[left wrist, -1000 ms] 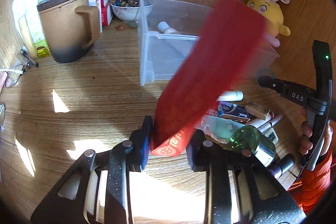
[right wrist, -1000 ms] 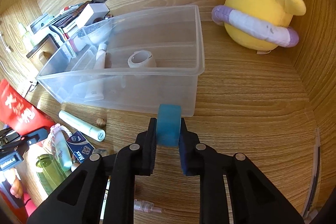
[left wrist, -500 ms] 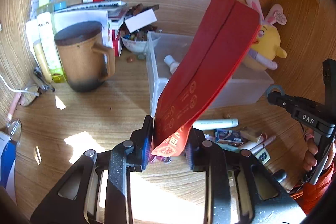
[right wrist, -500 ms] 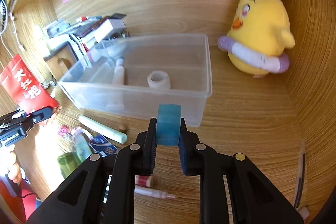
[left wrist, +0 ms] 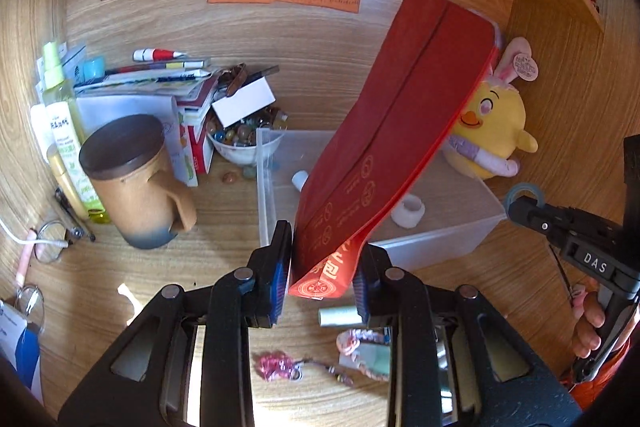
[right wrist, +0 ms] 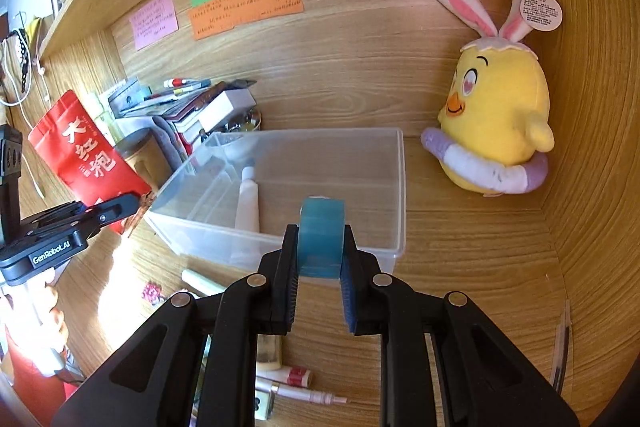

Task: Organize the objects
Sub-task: 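Lower the blue tape roll and red packet into the clear bin and release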

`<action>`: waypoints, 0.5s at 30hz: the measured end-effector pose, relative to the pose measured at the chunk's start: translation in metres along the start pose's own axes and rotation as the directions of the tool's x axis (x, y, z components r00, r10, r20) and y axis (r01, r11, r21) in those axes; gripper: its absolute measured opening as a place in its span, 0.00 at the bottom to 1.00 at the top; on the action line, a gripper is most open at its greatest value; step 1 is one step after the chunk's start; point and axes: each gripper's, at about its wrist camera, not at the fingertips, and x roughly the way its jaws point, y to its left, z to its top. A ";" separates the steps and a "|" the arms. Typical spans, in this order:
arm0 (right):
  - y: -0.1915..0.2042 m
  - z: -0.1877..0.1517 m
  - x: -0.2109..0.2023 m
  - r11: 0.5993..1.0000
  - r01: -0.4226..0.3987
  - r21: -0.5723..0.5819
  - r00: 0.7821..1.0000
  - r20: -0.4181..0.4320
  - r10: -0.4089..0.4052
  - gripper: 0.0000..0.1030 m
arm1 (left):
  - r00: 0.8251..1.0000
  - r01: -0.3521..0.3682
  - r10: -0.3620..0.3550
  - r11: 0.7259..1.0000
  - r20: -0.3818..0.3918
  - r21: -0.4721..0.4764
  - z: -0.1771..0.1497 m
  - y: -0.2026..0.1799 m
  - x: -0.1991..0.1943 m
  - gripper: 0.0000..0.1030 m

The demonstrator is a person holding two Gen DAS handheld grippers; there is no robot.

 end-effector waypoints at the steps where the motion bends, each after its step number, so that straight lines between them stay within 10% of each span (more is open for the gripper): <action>1: 0.000 0.001 0.001 1.000 0.001 0.000 1.000 0.001 -0.001 0.16 | 1.000 -0.003 0.003 1.000 0.002 0.005 0.003 -0.001 0.002 0.27; 15: -0.001 0.033 0.027 1.000 0.006 -0.004 1.000 0.002 -0.005 0.16 | 1.000 -0.023 0.023 0.999 -0.001 0.034 0.039 -0.003 0.035 0.27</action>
